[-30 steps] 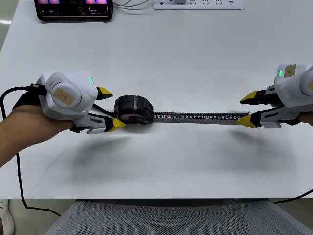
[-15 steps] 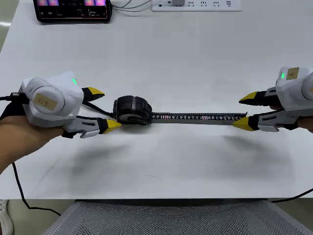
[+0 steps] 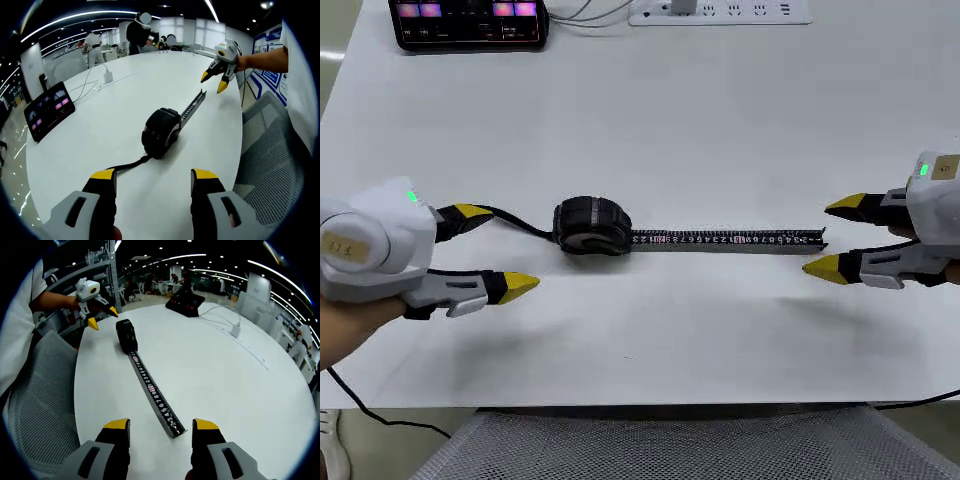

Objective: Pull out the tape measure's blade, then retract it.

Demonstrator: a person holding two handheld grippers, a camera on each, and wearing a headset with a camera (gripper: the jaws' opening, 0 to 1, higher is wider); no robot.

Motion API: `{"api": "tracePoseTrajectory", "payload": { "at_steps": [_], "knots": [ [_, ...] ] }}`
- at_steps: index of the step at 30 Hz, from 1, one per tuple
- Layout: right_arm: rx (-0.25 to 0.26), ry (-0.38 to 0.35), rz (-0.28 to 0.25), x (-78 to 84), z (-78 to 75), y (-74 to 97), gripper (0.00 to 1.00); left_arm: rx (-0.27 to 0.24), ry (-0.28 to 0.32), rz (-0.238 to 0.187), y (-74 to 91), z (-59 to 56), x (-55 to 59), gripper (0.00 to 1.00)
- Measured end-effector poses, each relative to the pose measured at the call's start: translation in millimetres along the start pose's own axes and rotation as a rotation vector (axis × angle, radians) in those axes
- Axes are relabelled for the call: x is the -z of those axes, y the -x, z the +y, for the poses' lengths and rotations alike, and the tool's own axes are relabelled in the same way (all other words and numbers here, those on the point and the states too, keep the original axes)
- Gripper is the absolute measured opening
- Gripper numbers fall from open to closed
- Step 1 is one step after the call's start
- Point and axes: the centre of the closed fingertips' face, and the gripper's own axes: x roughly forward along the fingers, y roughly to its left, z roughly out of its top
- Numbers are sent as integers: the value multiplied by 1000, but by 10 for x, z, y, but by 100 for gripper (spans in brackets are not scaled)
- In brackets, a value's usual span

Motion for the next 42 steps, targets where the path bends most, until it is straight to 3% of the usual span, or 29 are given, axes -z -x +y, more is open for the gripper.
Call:
{"api": "tracePoseTrajectory", "payload": {
  "at_steps": [20,31,42],
  "knots": [
    [62,-67,-57,74,270,181,62,-37,83,-51,236,-245,235,68],
    [103,-99,-98,98,390,323,66,-60,96,-51,374,-294,344,74],
    [143,-144,-131,179,481,422,69,-80,134,-76,394,-367,372,77]
  ]
}}
